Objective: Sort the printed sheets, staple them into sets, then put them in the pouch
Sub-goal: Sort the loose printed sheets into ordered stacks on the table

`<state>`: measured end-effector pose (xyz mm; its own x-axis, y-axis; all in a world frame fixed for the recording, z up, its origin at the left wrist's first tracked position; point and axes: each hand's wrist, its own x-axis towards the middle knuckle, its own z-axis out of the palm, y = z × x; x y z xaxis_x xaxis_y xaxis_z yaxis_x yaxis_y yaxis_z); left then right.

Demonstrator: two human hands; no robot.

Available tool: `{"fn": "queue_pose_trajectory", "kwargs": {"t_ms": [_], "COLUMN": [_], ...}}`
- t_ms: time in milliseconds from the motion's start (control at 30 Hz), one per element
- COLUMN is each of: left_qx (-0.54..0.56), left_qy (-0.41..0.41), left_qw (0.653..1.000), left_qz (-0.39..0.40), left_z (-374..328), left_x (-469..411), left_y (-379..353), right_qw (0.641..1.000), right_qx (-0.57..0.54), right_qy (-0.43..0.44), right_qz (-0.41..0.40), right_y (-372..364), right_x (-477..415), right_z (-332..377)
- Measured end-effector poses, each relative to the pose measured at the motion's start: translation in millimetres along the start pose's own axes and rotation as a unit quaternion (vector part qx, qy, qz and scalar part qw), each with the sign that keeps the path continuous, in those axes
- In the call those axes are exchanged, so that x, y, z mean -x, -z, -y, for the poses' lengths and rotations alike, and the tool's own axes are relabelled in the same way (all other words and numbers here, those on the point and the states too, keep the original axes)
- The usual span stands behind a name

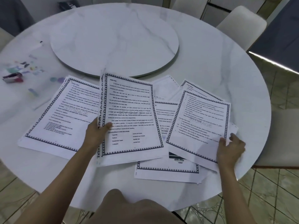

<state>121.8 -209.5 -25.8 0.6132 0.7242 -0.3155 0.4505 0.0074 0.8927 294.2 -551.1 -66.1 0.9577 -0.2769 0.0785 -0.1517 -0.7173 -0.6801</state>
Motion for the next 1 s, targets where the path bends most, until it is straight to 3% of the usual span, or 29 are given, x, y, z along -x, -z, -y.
{"fn": "queue_pose_trajectory", "kwargs": {"t_ms": [100, 167, 267, 367, 533, 733, 1000], "left_qx": [0.035, 0.049, 0.063, 0.073, 0.087, 0.109, 0.085], "left_qy": [0.003, 0.015, 0.033, 0.028, 0.008, 0.006, 0.004], "left_qw": [0.999, 0.998, 0.994, 0.992, 0.992, 0.99, 0.993], "left_qz": [0.019, 0.046, 0.081, 0.1, 0.092, 0.092, 0.076], "left_z": [-7, -9, -12, -15, -20, -20, -10], "left_x": [0, -1, -3, -4, -4, -5, -13], "left_y": [10, 18, 28, 35, 44, 51, 66], "right_qw": [0.997, 0.987, 0.936, 0.89, 0.891, 0.923, 0.941], "right_qx": [-0.029, -0.094, -0.167, -0.225, -0.272, -0.23, -0.271], "right_qy": [0.065, 0.088, 0.051, 0.046, 0.046, 0.072, 0.01], "right_qz": [-0.017, 0.092, 0.305, 0.394, 0.36, 0.301, 0.202], "right_y": [-4, -8, -21, -35, -47, -54, -29], "right_x": [14, 30, 55, 75, 88, 84, 57], "right_z": [31, 63, 110, 138, 153, 148, 135]}}
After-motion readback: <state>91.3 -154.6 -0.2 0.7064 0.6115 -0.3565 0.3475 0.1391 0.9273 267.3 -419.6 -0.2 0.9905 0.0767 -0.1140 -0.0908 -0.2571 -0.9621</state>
